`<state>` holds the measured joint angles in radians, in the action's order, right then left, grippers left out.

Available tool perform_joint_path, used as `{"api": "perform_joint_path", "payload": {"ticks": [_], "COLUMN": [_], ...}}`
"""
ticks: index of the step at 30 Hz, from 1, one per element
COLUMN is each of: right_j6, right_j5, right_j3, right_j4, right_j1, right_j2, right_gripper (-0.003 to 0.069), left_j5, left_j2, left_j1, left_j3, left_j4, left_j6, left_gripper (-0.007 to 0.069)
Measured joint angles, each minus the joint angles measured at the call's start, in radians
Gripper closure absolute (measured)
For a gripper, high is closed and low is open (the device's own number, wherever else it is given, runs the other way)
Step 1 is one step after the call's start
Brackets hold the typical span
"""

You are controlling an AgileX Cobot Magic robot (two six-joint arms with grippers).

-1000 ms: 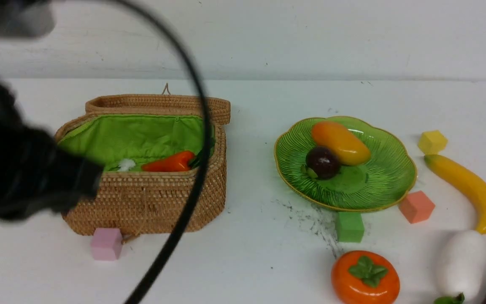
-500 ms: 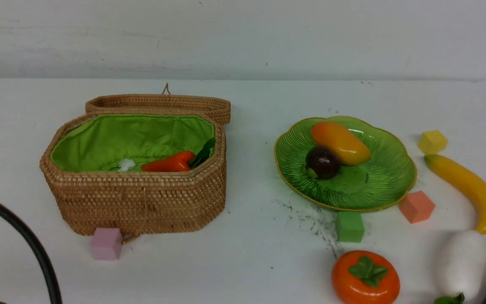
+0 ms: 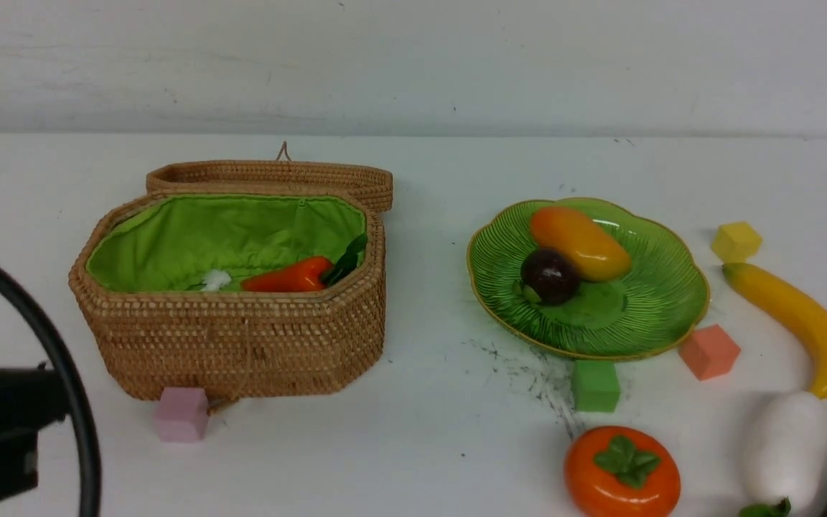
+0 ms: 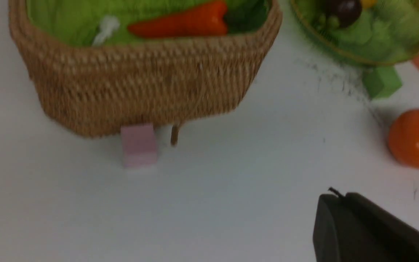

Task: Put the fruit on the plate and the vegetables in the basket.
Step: Grab an eggplant with your right arm and place it in the basket on the left.

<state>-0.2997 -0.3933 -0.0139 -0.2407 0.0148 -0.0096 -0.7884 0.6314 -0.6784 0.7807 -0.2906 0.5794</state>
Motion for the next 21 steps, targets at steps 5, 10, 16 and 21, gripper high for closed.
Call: {"api": "perform_joint_path", "payload": {"ticks": [5,10,16,21], "right_j6": [0.000,0.000,0.000,0.000], "right_j5": [0.000,0.000,0.000,0.000], "right_j3": [0.000,0.000,0.000,0.000], "right_j4": [0.000,0.000,0.000,0.000], "right_j1": [0.000,0.000,0.000,0.000], "right_j2": [0.000,0.000,0.000,0.000], "right_gripper": [0.0414,0.0414,0.0414,0.0414], "left_j5": [0.245,0.407,0.436,0.440], "left_j2": [-0.119,-0.271,-0.558,-0.639], "left_j1": [0.244,0.480,0.682,0.801], "left_j3": [-0.122,-0.327,-0.626,-0.795], "left_j4": [0.056,0.105,0.131,0.162], "left_j6": [-0.154,-0.236,-0.249,-0.253], "left_gripper": [0.0638,0.0638,0.0638,0.0637]}}
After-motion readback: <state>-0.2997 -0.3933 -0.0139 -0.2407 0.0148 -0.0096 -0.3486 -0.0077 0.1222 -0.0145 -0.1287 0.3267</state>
